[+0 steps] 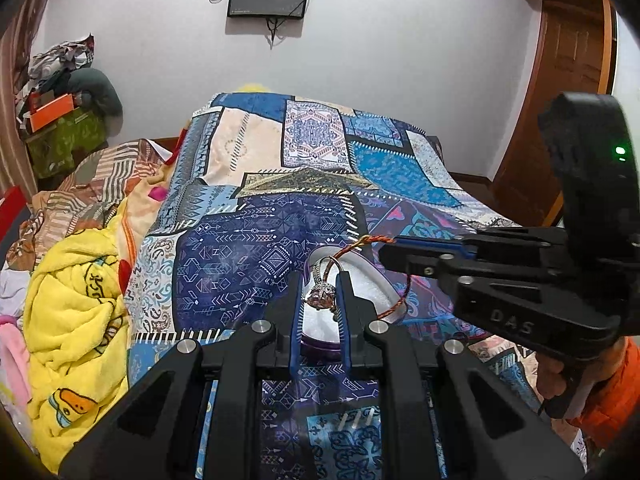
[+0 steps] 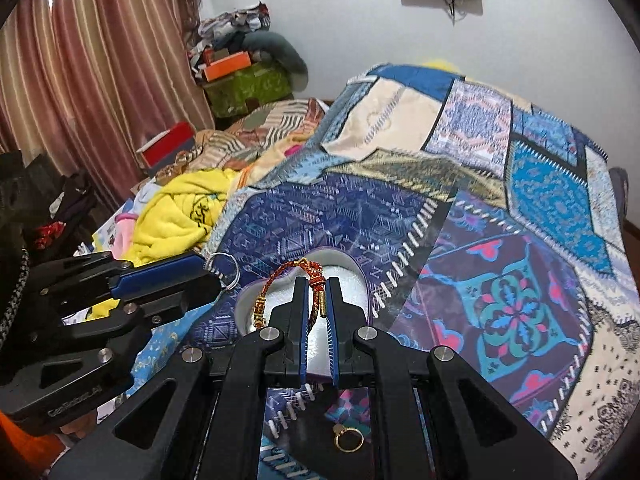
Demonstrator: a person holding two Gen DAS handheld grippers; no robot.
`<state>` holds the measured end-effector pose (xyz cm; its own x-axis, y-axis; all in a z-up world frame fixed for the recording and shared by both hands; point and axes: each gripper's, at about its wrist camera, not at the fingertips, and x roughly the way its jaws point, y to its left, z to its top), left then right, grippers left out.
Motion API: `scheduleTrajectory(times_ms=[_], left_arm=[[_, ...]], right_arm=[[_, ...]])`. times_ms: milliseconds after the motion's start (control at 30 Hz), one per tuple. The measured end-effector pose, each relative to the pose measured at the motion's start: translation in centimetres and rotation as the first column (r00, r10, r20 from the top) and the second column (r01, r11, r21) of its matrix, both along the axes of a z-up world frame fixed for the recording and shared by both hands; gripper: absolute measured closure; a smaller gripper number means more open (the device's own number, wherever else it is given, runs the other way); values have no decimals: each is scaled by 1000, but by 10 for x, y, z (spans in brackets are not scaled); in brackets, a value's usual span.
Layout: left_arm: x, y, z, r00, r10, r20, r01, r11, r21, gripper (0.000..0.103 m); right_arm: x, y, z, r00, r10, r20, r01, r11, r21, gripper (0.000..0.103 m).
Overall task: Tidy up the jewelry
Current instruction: 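Carry the earring into the heart tin with the left tool while the right tool drops the bracelet in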
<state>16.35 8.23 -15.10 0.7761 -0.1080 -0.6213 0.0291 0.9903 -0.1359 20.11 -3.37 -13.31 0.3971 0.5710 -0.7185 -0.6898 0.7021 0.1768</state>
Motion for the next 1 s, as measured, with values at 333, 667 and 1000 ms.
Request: scheduleTrajectory(times_ms=[333, 667, 1000], left_arm=[[18, -3, -19, 999, -17, -52, 17, 1000, 4, 88], [30, -6, -37, 993, -24, -114, 25, 1000, 6, 88], [25, -15, -27, 994, -30, -102, 34, 998, 45, 88]], right_arm=[[5, 4, -15, 999, 29, -16, -30, 997, -64, 96], [3, 1, -8, 1000, 26, 14, -25, 995, -98, 86], [-9, -15, 18, 997, -20, 78, 25, 997, -71, 79]])
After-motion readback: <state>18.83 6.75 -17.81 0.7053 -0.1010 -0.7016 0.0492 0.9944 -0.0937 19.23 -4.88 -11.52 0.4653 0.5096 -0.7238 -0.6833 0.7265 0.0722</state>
